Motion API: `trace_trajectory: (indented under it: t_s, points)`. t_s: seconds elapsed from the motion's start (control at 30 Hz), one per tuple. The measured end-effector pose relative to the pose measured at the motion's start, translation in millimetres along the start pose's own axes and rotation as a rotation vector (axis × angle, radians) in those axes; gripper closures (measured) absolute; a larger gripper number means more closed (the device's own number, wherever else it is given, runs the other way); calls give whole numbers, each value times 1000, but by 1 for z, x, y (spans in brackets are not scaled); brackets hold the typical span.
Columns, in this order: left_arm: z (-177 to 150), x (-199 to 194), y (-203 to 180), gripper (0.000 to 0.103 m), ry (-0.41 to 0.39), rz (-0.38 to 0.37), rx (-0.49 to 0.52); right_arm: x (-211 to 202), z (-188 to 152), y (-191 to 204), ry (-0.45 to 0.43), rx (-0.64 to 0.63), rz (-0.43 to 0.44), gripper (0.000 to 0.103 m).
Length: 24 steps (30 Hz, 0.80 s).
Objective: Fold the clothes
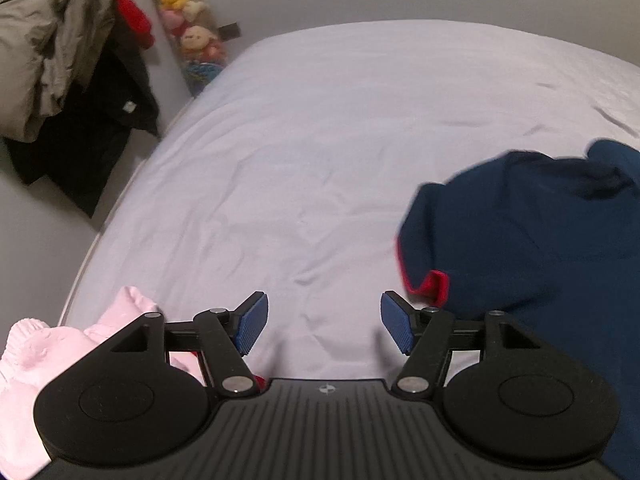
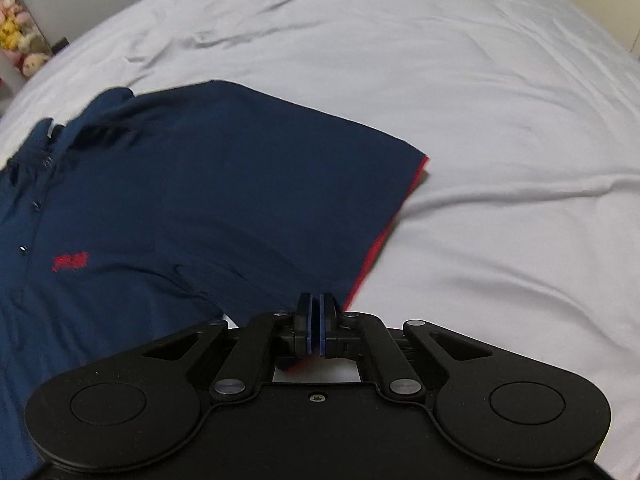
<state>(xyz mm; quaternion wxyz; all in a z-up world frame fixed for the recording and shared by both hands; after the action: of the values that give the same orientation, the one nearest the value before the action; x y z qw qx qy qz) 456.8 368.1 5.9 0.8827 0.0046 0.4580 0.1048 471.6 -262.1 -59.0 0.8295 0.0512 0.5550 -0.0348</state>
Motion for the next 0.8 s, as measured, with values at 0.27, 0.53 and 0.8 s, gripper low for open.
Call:
trace_trajectory:
  t_s: [0.27,0.53,0.8]
  points:
    - [-6,-17,-35,42,-60,-38,122,-36,1,-7,-93,64,-9,67]
    - [-15,-80,-80,41,-136,-1,248,-80,-12,19,-117,-18,24,59]
    - [-29,-156,-99,36,-168,-11,274,-148,-37,53,-141,-94,100,52]
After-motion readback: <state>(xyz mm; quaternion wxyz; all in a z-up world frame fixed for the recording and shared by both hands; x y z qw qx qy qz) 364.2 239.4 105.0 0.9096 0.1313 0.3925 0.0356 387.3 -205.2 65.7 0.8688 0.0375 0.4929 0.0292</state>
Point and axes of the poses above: each gripper's, at about its wrist camera, not at the fingertips, and x roughly the way its jaws point, y to its left, z to its top, the point moved 9 cm from there along x, roughly the way its jaws point, and after that the axes turned 3 degrees about -z, right-handed, at the moved point
